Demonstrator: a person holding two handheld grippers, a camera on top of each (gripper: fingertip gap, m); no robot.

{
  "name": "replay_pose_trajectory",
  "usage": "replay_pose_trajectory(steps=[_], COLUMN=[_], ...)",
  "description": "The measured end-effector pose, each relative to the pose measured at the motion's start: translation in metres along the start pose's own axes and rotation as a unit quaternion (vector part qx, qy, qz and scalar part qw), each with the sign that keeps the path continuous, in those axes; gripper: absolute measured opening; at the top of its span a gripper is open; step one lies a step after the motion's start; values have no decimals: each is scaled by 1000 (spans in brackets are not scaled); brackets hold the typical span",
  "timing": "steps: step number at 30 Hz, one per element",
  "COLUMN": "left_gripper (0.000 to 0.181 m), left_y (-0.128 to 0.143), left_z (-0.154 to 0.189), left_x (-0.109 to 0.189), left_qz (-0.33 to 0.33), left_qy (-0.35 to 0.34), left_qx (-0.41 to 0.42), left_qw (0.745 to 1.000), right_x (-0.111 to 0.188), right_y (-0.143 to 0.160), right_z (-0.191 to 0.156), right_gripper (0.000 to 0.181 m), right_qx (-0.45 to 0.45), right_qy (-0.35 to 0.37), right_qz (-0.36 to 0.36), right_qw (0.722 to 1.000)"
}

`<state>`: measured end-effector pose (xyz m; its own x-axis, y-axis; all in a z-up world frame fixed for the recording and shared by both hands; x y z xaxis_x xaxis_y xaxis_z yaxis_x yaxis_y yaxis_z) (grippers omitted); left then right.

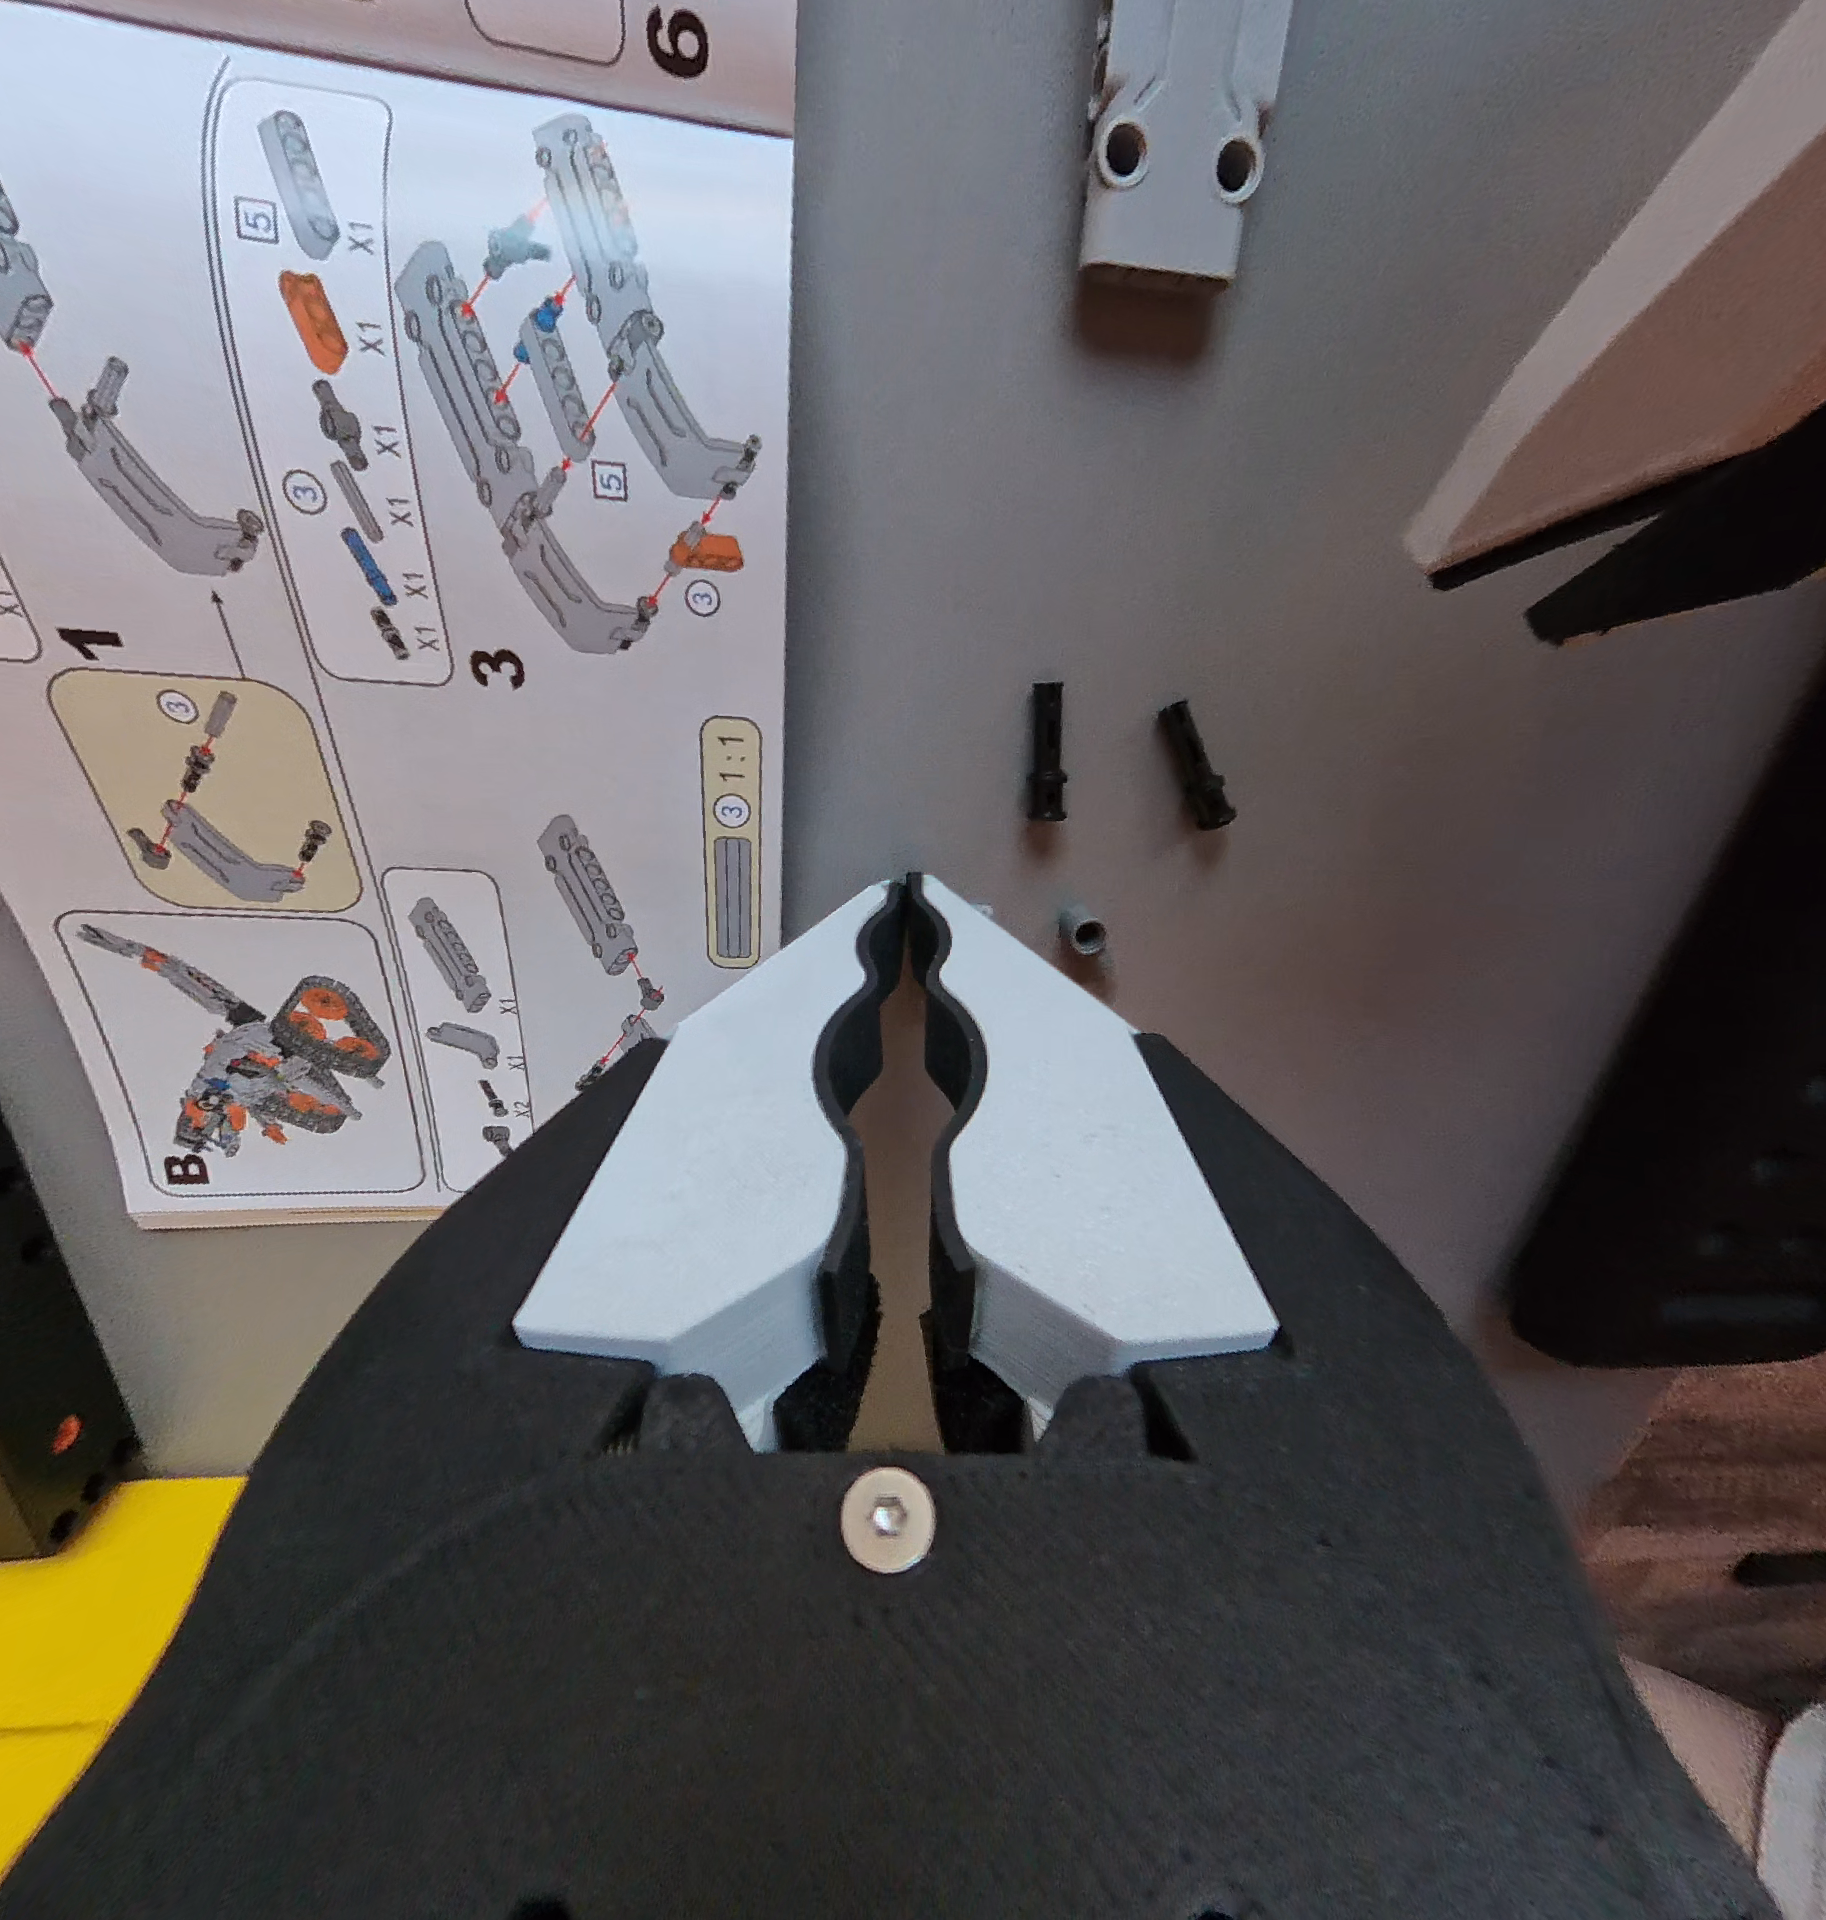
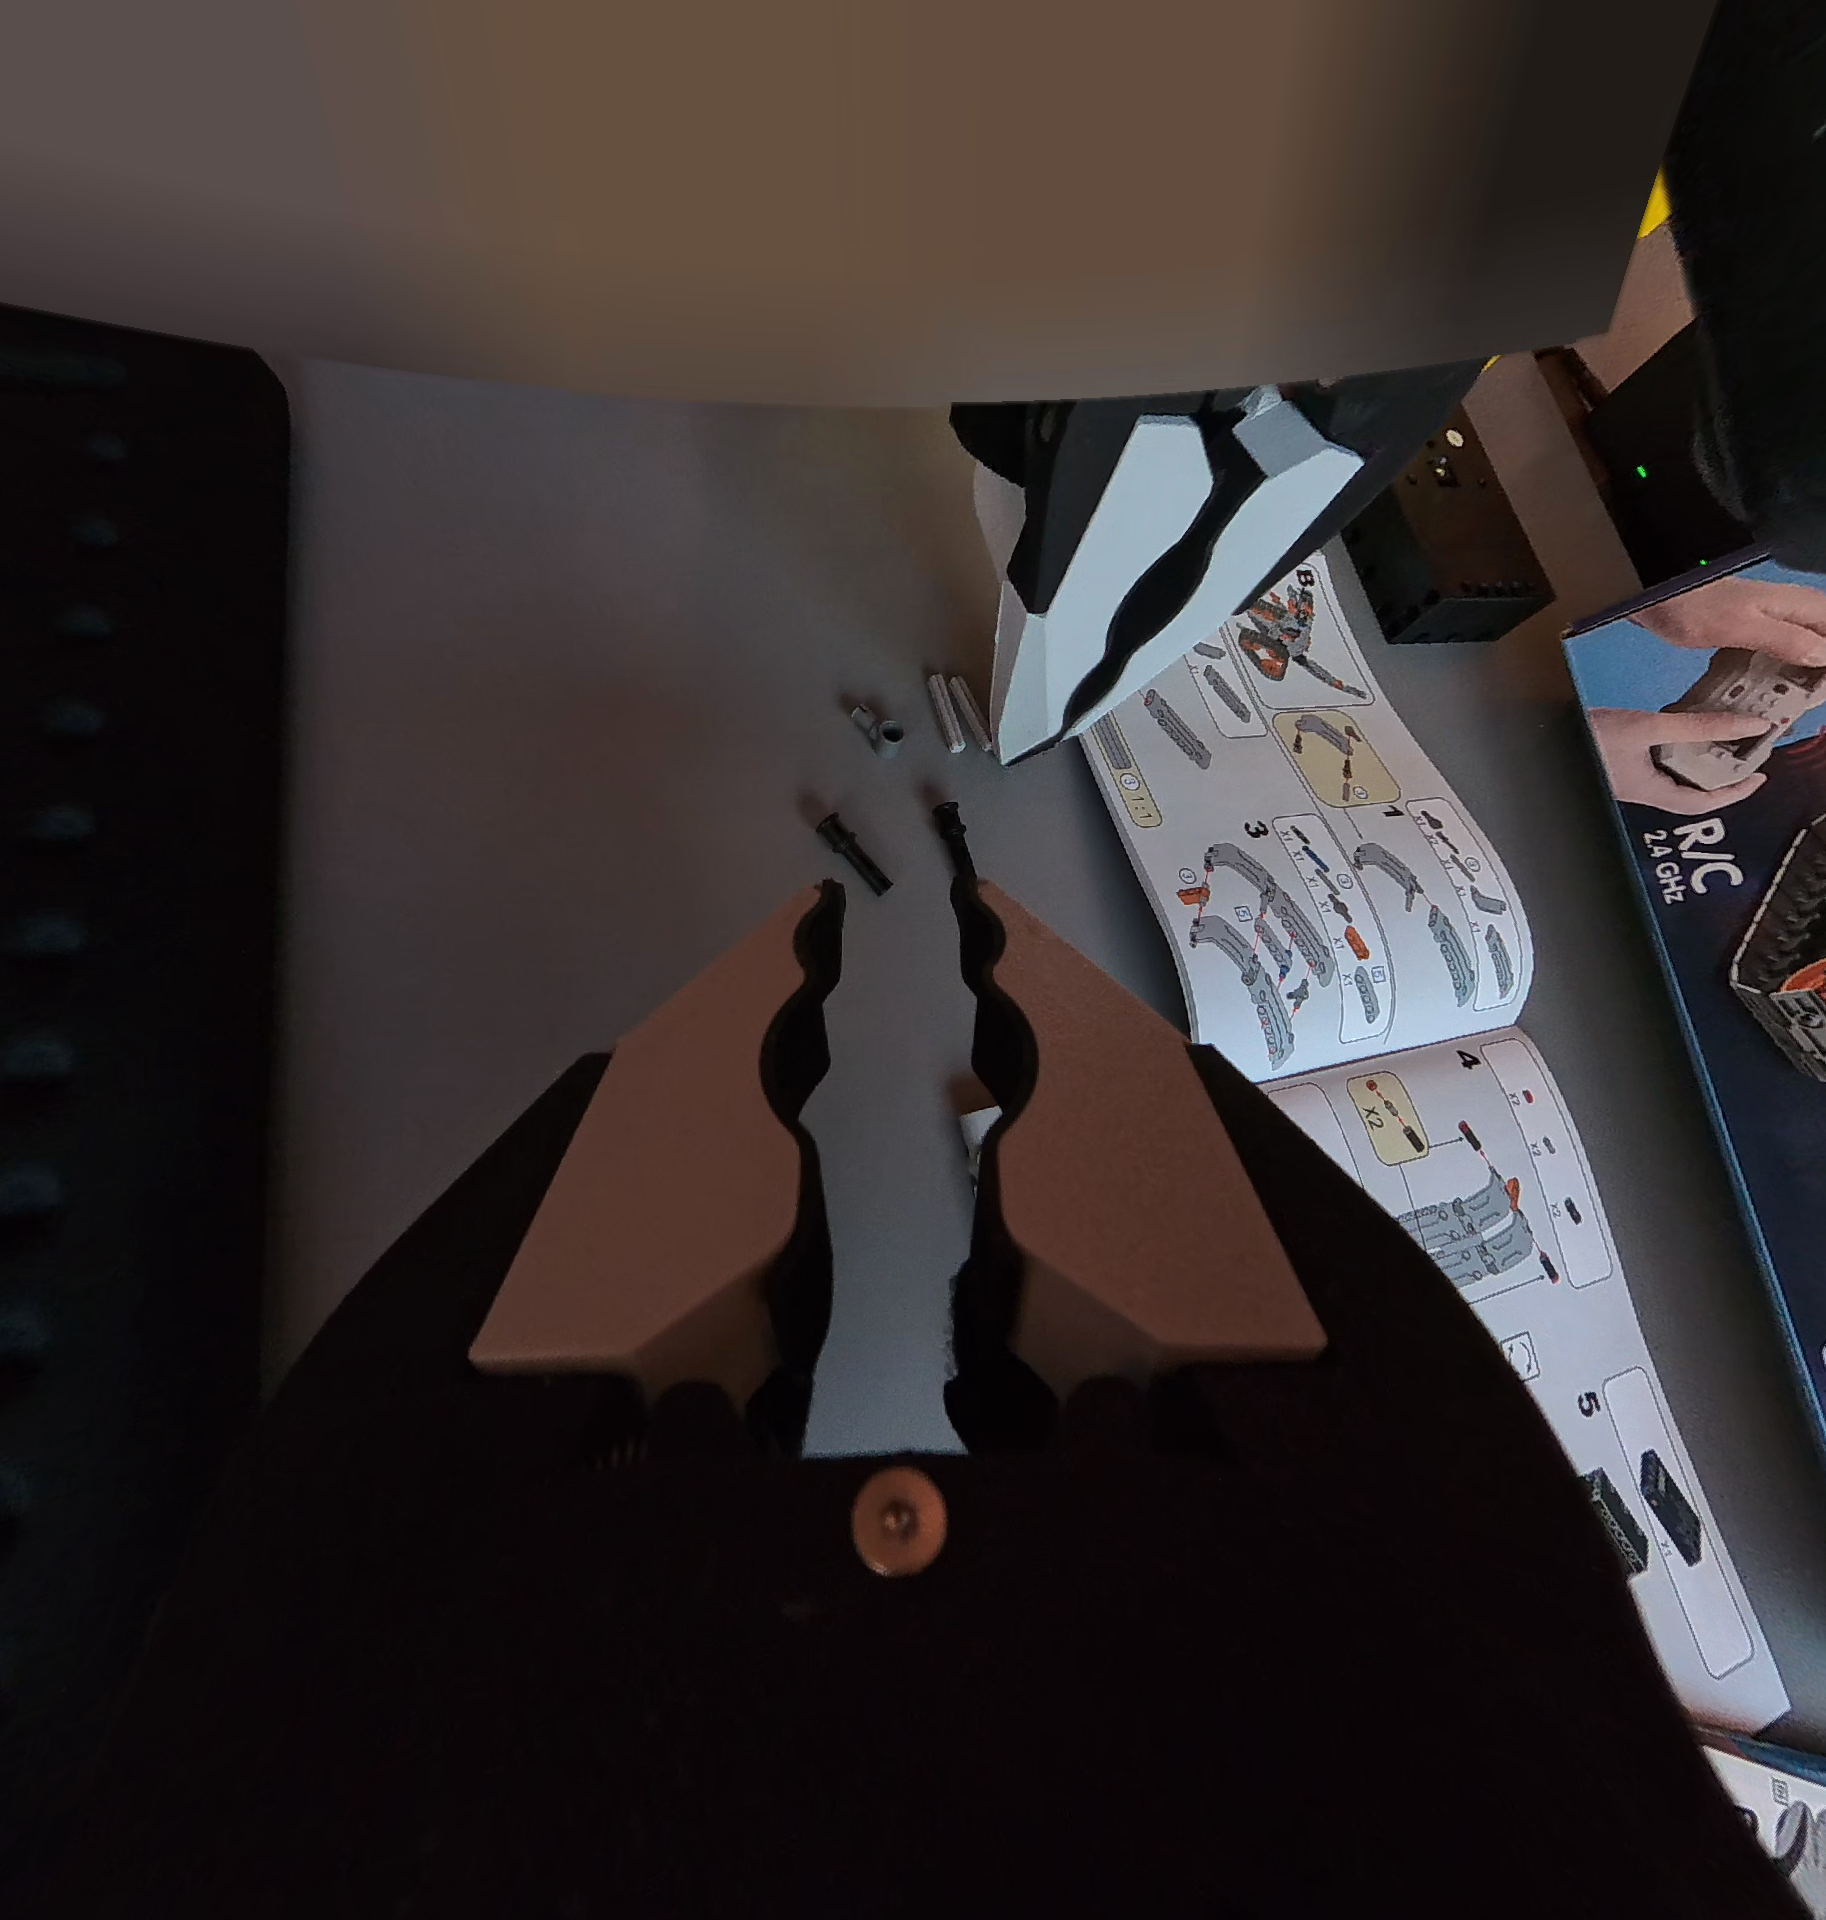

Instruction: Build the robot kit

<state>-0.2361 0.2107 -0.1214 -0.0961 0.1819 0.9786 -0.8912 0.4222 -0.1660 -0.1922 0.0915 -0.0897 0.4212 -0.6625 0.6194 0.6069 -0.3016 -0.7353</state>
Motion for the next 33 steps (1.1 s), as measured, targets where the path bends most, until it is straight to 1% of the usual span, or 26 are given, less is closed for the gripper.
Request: replay_pose_trajectory(steps=[4,12,15,17,20,24,33], left_gripper=[0,0,0,0,0,0,0], left_y=[1,2,6,12,19,17,13], left_z=[1,1,-2,-2,0,3,4], left_x=[0,2,7,9,3,3,1], left_qz=[-2,-8,-6,-20,-49,-44,-40], left_qy=[11,6,5,14,26,39,33], left_qx=[6,6,29,46,45,42,34], left_qw=[1000,1000,1000,999,997,997,998], right_x=[0,0,-1,-1,0,0,0], right_y=[0,1,1,1,1,0,0], right_z=[0,0,-1,-1,-1,-1,-2], right_gripper=[21,21,21,21,21,21,21], right_qx=[1,2,3,4,2,3,5], right_qy=[0,1,0,0,0,1,0], right_qz=[-2,-3,-4,-5,-4,-3,-5], right_qw=[1000,1000,1000,1000,1000,1000,1000])
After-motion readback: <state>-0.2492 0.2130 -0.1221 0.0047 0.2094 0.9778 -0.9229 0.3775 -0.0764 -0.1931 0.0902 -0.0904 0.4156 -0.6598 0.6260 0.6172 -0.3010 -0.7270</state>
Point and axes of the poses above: each gripper's, where its closed fingertips meet, x back along the fingers, y out of its underside, z = x × y across the jaws, the point moved 6 cm from there along x, back along the fingers, and after that the axes turned 1 degree about -z, right-handed, at the moved point
